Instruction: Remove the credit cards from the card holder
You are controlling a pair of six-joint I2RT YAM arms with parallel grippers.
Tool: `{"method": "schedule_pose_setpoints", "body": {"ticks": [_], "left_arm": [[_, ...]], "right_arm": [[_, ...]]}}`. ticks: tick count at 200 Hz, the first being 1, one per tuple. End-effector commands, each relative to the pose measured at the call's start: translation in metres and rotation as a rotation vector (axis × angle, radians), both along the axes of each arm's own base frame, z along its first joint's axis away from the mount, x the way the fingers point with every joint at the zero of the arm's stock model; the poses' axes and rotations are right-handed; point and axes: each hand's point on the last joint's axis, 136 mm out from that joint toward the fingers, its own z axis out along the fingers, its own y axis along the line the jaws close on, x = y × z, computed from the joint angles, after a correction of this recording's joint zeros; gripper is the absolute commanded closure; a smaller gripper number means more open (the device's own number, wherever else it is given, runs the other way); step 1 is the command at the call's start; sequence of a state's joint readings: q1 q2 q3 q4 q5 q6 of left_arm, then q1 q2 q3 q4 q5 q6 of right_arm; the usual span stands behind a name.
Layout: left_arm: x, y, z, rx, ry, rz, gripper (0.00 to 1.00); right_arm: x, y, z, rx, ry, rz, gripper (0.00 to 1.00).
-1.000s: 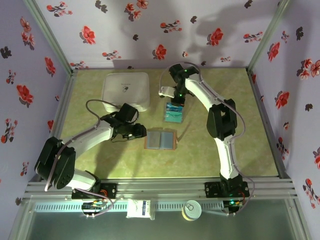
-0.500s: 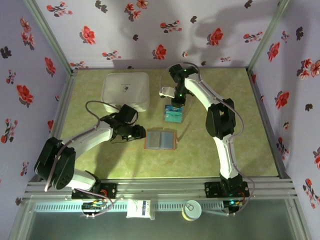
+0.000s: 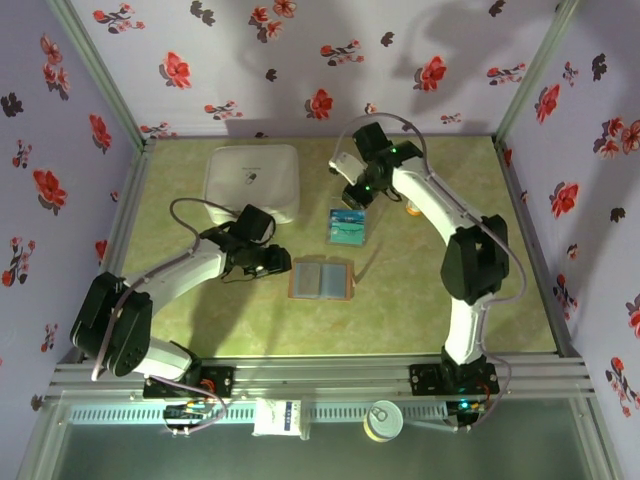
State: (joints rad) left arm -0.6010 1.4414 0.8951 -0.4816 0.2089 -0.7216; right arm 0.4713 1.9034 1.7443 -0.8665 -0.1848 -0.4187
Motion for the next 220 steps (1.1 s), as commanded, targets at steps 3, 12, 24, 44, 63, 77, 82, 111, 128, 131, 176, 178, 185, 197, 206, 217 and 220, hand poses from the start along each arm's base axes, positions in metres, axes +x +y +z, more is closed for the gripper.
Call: {"method": "schedule_pose_setpoints", "body": {"ticks": [3, 12, 24, 44, 63, 77, 82, 111, 128, 131, 176, 178, 185, 197, 206, 217, 220], "left_arm": [[0.009, -0.001, 0.003, 0.005, -0.024, -0.002, 0.62], [0.01, -0.002, 0.002, 0.002, -0.025, -0.003, 0.63], [0.01, -0.003, 0.0, 0.001, -0.02, -0.004, 0.63], [0.01, -0.005, -0.004, -0.001, -0.007, -0.005, 0.63], [0.01, -0.007, -0.007, -0.009, -0.001, -0.002, 0.64], [0.009, -0.011, -0.01, -0.018, 0.011, -0.004, 0.65], [0.009, -0.012, -0.011, -0.019, 0.014, -0.004, 0.66], [0.008, -0.018, -0.018, -0.014, 0.021, -0.016, 0.67], [0.008, -0.021, -0.022, -0.017, 0.024, -0.021, 0.7], [0.008, -0.022, -0.023, -0.016, 0.026, -0.022, 0.72], [0.009, -0.023, -0.038, 0.001, 0.037, -0.027, 0.88], [0.009, -0.024, -0.039, 0.001, 0.039, -0.029, 0.88], [0.009, -0.024, -0.042, 0.001, 0.047, -0.032, 0.9], [0.006, -0.024, -0.047, 0.005, 0.06, -0.04, 0.92], [0.004, -0.024, -0.051, 0.008, 0.067, -0.043, 0.94], [0.002, -0.023, -0.054, 0.007, 0.073, -0.046, 0.95], [0.002, -0.023, -0.055, 0.006, 0.075, -0.046, 0.96]], "right_arm": [[0.006, 0.01, 0.011, 0.211, 0.001, -0.274, 0.74], [0.003, 0.01, 0.013, 0.269, 0.006, -0.343, 0.75], [-0.003, 0.009, 0.01, 0.345, 0.033, -0.458, 0.77], [-0.018, 0.011, 0.0, 0.446, 0.129, -0.588, 0.88], [-0.039, 0.02, -0.011, 0.514, 0.215, -0.647, 0.88], [-0.057, 0.027, -0.018, 0.528, 0.26, -0.672, 0.88], [-0.063, 0.03, -0.019, 0.532, 0.27, -0.674, 0.88], [-0.091, 0.04, -0.032, 0.518, 0.314, -0.711, 0.91], [-0.104, 0.045, -0.041, 0.503, 0.347, -0.725, 0.92], [-0.106, 0.045, -0.044, 0.496, 0.348, -0.726, 0.92], [-0.131, 0.058, -0.065, 0.474, 0.397, -0.692, 0.82], [-0.132, 0.058, -0.065, 0.474, 0.398, -0.692, 0.81], [-0.135, 0.06, -0.068, 0.472, 0.405, -0.689, 0.8], [-0.139, 0.062, -0.074, 0.462, 0.422, -0.689, 0.79], [-0.142, 0.064, -0.077, 0.452, 0.433, -0.688, 0.79], [-0.143, 0.066, -0.081, 0.441, 0.44, -0.688, 0.79], [-0.144, 0.066, -0.082, 0.438, 0.44, -0.687, 0.79]]}}
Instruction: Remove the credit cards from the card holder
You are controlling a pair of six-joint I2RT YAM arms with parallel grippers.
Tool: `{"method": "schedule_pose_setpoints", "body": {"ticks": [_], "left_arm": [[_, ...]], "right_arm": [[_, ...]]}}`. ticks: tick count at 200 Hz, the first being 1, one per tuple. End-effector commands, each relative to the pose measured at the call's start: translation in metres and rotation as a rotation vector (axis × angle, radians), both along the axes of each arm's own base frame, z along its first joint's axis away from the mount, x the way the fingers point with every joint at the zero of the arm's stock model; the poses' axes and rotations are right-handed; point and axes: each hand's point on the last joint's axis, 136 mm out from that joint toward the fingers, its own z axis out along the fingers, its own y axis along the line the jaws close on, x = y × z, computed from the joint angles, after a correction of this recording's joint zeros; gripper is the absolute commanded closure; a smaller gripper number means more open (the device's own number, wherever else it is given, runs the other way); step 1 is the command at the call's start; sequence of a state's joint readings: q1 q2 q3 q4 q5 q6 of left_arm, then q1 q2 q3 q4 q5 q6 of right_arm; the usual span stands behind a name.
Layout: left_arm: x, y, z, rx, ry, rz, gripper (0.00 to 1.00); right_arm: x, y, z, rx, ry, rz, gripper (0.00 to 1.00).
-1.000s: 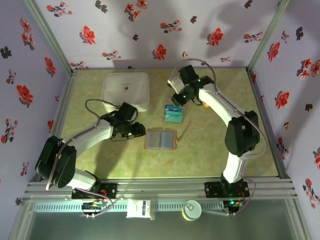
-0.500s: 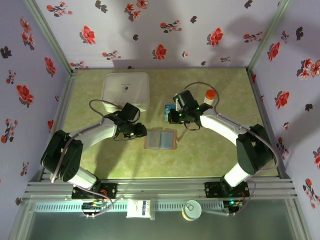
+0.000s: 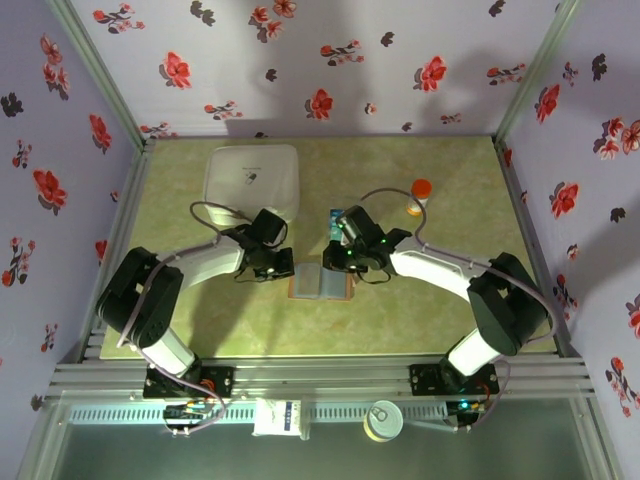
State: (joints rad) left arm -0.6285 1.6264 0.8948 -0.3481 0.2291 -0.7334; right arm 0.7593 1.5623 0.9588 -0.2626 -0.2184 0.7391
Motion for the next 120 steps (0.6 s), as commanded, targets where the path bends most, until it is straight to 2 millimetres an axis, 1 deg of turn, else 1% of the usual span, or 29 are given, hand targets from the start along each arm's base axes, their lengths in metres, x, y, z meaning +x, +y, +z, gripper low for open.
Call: {"method": "schedule_pose_setpoints", "body": {"ticks": [1, 49, 78, 120], "left_arm": [[-0.006, -0.002, -0.009, -0.006, 0.018, -0.022, 0.96], [-0.015, -0.001, -0.018, -0.01, 0.046, -0.037, 0.98], [-0.022, 0.004, -0.023, 0.004, 0.064, -0.043, 0.99], [-0.027, 0.007, -0.022, -0.001, 0.063, -0.035, 0.99]], "right_arm": [[-0.003, 0.008, -0.007, 0.009, 0.025, -0.007, 0.79], [-0.005, 0.014, -0.018, -0.015, 0.052, -0.002, 0.78], [-0.008, 0.022, -0.025, -0.017, 0.072, 0.006, 0.77], [-0.012, 0.037, -0.03, 0.007, 0.104, 0.022, 0.74]]}}
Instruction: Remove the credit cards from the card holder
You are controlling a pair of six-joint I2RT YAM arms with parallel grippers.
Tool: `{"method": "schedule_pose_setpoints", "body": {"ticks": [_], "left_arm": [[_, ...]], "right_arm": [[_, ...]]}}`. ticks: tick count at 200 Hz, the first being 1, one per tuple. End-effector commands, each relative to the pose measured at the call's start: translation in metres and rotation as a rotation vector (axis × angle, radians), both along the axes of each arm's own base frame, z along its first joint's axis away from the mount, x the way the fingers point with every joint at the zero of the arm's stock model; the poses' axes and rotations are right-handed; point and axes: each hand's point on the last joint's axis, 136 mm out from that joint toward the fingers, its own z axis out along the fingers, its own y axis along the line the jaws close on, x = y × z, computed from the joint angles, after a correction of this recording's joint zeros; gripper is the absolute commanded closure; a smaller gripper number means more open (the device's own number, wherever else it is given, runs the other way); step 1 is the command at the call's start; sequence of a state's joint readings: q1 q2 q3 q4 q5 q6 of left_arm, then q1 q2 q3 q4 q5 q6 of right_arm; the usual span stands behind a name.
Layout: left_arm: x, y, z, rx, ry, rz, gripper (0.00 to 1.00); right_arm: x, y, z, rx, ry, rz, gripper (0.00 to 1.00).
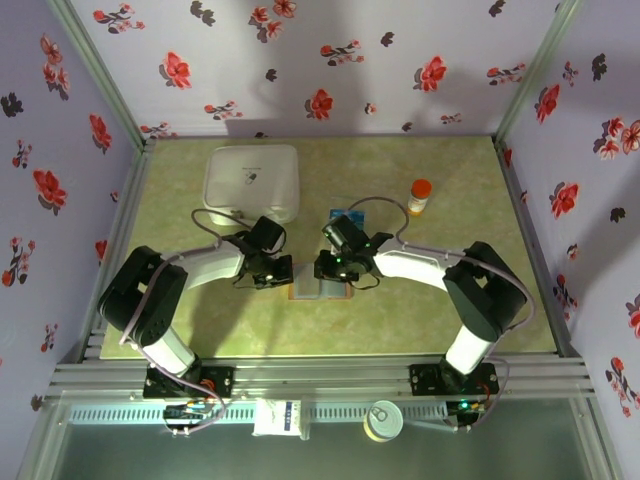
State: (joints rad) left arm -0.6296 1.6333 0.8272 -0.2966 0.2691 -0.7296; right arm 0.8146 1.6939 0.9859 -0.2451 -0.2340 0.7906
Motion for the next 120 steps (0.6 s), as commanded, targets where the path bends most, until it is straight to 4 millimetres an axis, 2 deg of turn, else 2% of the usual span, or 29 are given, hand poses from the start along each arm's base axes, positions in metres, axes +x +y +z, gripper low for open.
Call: {"method": "schedule_pose_setpoints", "body": {"ticks": [1, 40, 81, 120], "left_arm": [[-0.012, 0.005, -0.005, 0.015, 0.023, -0.016, 0.99], [-0.009, 0.006, -0.006, 0.029, 0.019, -0.021, 0.99], [-0.01, 0.01, -0.007, 0.043, 0.019, -0.017, 0.99], [-0.009, 0.013, -0.008, 0.051, 0.018, -0.012, 1.0]], "right_arm": [[0.003, 0.017, 0.007, 0.05, 0.007, -0.002, 0.74], [0.004, 0.029, 0.005, 0.08, 0.029, 0.001, 0.75], [0.0, 0.032, -0.008, 0.07, 0.065, 0.01, 0.75], [-0.001, 0.025, -0.016, 0.029, 0.071, 0.001, 0.75]]}}
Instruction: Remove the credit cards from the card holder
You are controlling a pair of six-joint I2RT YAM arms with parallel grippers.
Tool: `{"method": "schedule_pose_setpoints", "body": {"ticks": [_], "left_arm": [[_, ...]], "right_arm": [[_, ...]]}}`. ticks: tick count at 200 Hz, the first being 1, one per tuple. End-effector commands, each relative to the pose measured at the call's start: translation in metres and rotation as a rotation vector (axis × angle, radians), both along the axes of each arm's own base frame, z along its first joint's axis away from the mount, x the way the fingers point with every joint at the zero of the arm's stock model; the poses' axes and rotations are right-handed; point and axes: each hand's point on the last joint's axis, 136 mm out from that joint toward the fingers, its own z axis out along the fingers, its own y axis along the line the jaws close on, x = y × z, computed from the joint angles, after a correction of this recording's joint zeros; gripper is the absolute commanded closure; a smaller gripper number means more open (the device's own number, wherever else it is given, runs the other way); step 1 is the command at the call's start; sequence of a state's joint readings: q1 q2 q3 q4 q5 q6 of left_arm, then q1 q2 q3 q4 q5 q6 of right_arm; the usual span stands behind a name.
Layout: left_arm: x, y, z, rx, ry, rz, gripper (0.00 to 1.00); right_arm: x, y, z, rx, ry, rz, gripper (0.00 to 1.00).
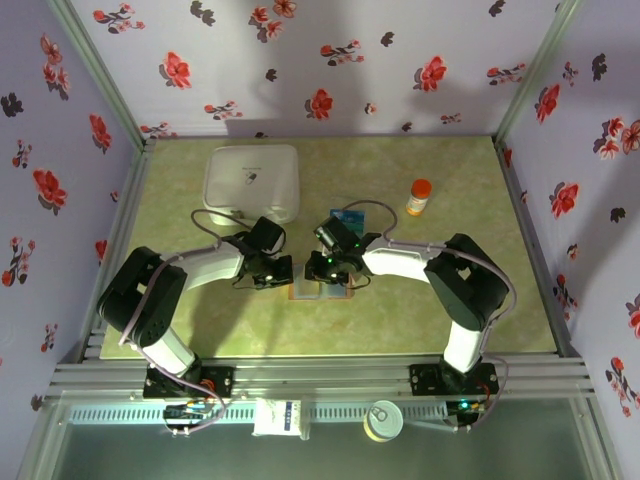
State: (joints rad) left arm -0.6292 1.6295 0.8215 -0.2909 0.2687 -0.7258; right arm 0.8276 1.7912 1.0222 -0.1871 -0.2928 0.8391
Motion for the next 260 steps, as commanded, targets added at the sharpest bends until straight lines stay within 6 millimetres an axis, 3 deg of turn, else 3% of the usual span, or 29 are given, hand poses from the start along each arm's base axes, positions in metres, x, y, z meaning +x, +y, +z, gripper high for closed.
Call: {"method": "schedule_pose_setpoints", "body": {"ticks": [1, 69, 132, 193, 260], "left_arm": [[-0.009, 0.012, -0.008, 0.053, 0.023, -0.009, 1.0], [-0.005, 0.022, -0.01, 0.088, 0.033, -0.006, 1.0], [-0.001, 0.019, -0.007, 0.099, 0.041, -0.028, 1.0], [0.009, 0.015, 0.017, 0.068, -0.004, -0.006, 1.0], [0.011, -0.006, 0.042, -0.032, -0.022, 0.011, 0.97]], "right_arm": [[-0.001, 0.003, 0.0, -0.011, 0.005, 0.0, 0.75], [-0.001, -0.014, -0.001, -0.082, -0.021, -0.003, 0.75], [-0.002, -0.021, -0.004, -0.056, -0.023, -0.025, 0.75], [0.003, -0.026, 0.0, 0.015, -0.036, -0.053, 0.76], [0.005, -0.029, -0.004, 0.143, -0.017, -0.085, 0.78]]}}
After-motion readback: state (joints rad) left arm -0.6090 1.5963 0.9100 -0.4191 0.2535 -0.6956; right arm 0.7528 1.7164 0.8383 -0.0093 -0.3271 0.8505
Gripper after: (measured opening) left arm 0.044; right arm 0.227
